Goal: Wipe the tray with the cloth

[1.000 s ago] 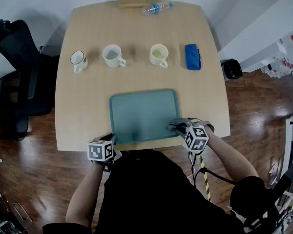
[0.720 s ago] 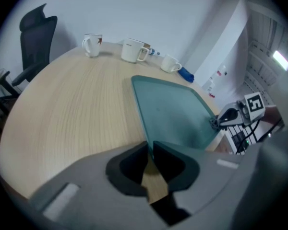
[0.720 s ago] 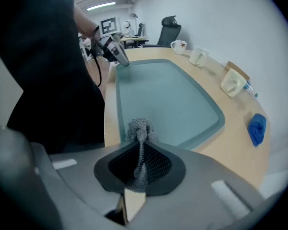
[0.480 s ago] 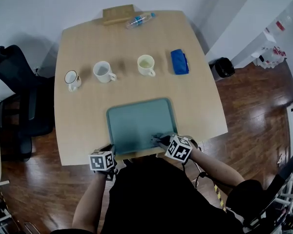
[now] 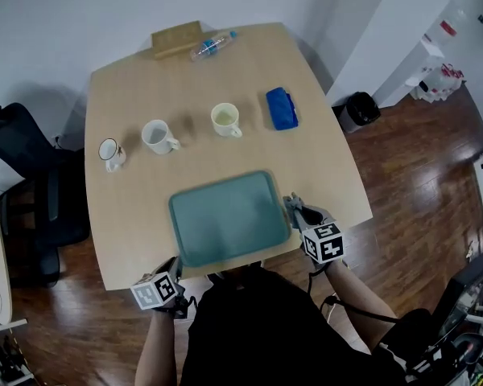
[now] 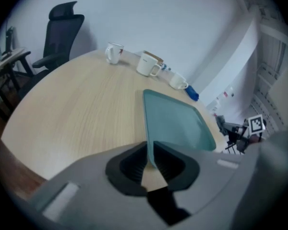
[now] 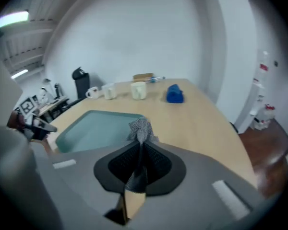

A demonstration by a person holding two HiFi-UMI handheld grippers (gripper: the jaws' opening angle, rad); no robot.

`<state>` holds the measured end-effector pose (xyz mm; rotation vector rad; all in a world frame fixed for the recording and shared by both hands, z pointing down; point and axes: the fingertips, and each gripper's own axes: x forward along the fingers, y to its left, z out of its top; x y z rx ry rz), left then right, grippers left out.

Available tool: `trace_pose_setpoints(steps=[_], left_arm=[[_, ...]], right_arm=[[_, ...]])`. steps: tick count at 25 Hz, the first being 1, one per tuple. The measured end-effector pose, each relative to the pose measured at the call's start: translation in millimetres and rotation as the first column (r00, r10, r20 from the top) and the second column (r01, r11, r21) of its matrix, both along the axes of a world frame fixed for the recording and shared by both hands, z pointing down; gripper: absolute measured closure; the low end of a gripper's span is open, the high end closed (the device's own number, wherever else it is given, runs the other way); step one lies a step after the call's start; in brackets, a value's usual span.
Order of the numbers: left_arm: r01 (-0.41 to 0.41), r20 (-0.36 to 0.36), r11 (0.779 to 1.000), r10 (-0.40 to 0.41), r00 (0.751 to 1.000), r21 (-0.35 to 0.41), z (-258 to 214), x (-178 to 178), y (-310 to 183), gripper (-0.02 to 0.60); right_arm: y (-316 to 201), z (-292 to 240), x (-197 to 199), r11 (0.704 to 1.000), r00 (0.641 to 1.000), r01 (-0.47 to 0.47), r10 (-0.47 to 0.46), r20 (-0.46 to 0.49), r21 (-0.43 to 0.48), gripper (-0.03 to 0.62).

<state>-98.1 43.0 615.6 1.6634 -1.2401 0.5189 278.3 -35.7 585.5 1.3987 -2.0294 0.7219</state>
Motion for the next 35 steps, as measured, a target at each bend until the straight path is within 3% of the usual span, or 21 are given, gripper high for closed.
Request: trace_pose_setpoints(steps=[4, 9, 15, 20, 25, 29, 32, 35], left_arm=[[0.045, 0.028, 0.999, -0.045, 0.999, 0.022, -19, -9, 15, 0.538], [0.042, 0.043, 0.996, -0.045, 0.998, 0.077, -46, 0, 18, 0.538], [-0.060, 0.058, 0.986, 0.051, 0.997, 0.155, -66, 14, 22, 0.538], [-0.111, 0.049, 0.963, 0.102, 0.994, 0.247, -86, 4, 36, 0.538], [-0.164, 0.020, 0.923, 0.168, 0.986, 0.348, -103, -12, 72, 0.540], [-0.181, 0.003, 0.910, 0.194, 0.981, 0.373, -102, -21, 109, 0.540], [-0.183, -0.003, 0.893, 0.202, 0.979, 0.411, -119, -20, 129, 0.540], [-0.210, 0.011, 0.853, 0.234, 0.972, 0.478, -151, -11, 131, 0.540]], right_arm=[[-18, 29, 57, 0.981, 0.981, -0.183, 0.179, -0.075, -0.061, 0.563], [-20, 70, 61, 0.965, 0.979, -0.200, 0.191, -0.069, -0.167, 0.517], [-18, 24, 64, 0.971, 0.971, -0.240, 0.239, -0.012, -0.017, 0.507], [12, -46, 70, 0.942, 0.949, -0.314, 0.313, 0.026, 0.122, 0.521], [51, -109, 24, 0.917, 0.950, -0.312, 0.297, 0.098, 0.247, 0.565], [90, -152, -38, 0.902, 0.942, -0.302, 0.233, 0.240, 0.310, 0.588], [121, -169, -82, 0.910, 0.936, -0.261, 0.157, 0.316, 0.323, 0.588], [142, -179, -119, 0.926, 0.935, -0.180, 0.056, 0.349, 0.332, 0.588]])
